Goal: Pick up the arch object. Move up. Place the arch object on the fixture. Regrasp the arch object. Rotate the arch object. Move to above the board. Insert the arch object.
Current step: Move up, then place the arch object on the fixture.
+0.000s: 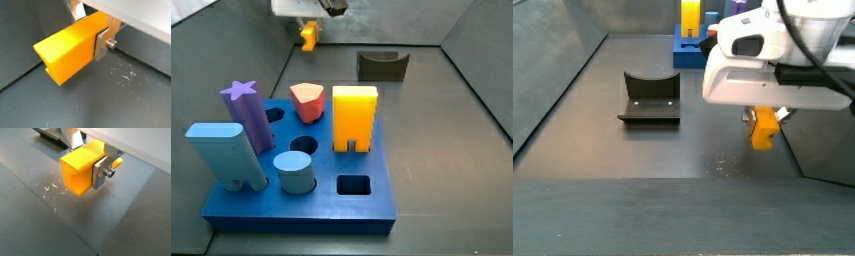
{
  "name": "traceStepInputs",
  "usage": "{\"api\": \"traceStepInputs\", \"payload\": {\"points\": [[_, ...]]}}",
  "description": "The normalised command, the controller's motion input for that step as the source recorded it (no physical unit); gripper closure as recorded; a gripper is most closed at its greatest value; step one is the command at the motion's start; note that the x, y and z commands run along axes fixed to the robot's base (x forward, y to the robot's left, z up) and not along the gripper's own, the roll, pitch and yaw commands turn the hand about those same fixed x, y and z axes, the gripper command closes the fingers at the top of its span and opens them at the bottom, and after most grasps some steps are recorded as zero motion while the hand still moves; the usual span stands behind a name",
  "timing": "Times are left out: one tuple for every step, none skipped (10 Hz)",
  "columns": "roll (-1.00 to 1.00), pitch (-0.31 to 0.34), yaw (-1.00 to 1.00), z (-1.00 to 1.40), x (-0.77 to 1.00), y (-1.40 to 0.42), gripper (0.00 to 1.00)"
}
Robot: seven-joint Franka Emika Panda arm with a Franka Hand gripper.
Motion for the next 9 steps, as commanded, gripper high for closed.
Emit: {"api": "traceStepInputs", "payload": {"points": [[0.10, 0.142, -0.01, 0.28, -0.03, -0.01, 1.00], [0.12, 0.146, 0.00, 0.21, -0.03, -0.01, 1.00], [0.00, 0.000, 0.00, 1.00, 0.00, 0.00, 1.00], [0.02, 0.010, 0.00, 1.00, 0.00, 0.00, 1.00], [0.03, 0.033, 0.00, 1.00, -0.01, 0.00, 1.00], [0.03, 0.058, -0.01, 1.00, -0.02, 0.00, 1.00], [0.04, 0.084, -0.02, 1.00, -0.02, 0.00, 1.00], [0.06, 0.104, -0.02, 1.00, -0.02, 0.00, 1.00], [0.08, 0.114, -0.02, 1.00, -0.03, 0.00, 1.00]]}}
